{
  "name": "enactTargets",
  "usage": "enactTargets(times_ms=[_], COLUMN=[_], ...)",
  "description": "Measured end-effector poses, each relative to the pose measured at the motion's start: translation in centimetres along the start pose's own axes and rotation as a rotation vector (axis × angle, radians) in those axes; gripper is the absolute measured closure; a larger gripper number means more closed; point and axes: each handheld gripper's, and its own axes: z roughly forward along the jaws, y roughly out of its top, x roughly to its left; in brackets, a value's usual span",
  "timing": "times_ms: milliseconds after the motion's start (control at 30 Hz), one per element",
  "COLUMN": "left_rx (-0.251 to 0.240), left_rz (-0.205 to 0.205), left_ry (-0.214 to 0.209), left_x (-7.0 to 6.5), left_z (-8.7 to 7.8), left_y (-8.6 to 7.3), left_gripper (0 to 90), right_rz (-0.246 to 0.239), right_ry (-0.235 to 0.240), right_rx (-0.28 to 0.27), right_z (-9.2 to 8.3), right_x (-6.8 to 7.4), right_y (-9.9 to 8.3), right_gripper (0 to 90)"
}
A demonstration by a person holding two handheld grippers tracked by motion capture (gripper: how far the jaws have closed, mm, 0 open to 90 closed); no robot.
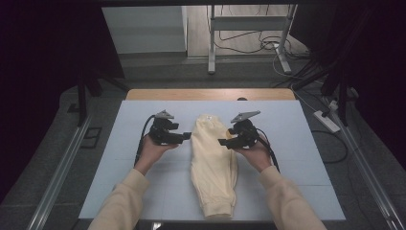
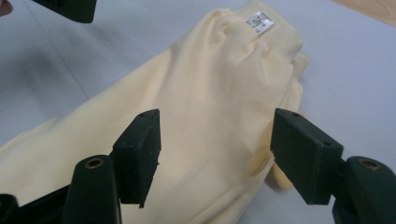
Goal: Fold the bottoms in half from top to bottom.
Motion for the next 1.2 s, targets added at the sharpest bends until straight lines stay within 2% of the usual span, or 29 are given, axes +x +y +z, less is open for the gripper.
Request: enactTargets(times_ms=[200, 333, 467, 667, 767, 933, 1033, 1200], left_rx=[0.011, 0.023, 0.031, 0.064, 0.074, 0.099, 0.103, 0.115], left_rz=[-0.006, -0.002, -0.016, -0.014, -0.032, -0.031, -0.039, -0.051], left_ry=[-0.002, 0.002, 0.001, 0.022, 0.026, 0.030, 0.030, 0.022], left_x=[0.1, 0.1, 0.3, 0.8, 1.1, 1.4, 1.5, 1.8], left_z=[1.2, 1.9, 2.5, 3.7, 4.4, 5.4, 5.8, 6.5], left_y=[0.5, 1.0, 1.6, 2.2, 2.2, 2.0, 1.9, 1.7], left_gripper=[23.1, 23.1, 23.1, 23.0, 23.2, 23.8, 23.8, 23.8], right_rz=[0.031, 0.034, 0.029, 0.042, 0.048, 0.063, 0.077, 0.067], right_ry=[-0.020, -0.029, -0.036, -0.049, -0.055, -0.065, -0.052, -0.067], right_rx=[0.000, 0.020, 0.037, 0.060, 0.071, 0.088, 0.097, 0.124], right_z=[0.6, 1.3, 2.1, 3.2, 3.7, 4.5, 4.8, 5.3], right_x=[-1.1, -1.6, -2.1, -3.0, -3.3, -3.9, -4.1, -4.0], right_y=[0.4, 0.7, 1.2, 1.7, 1.7, 1.7, 1.6, 1.5], right_gripper=[33.8, 33.8, 33.8, 33.8, 33.8, 33.8, 33.8, 34.0])
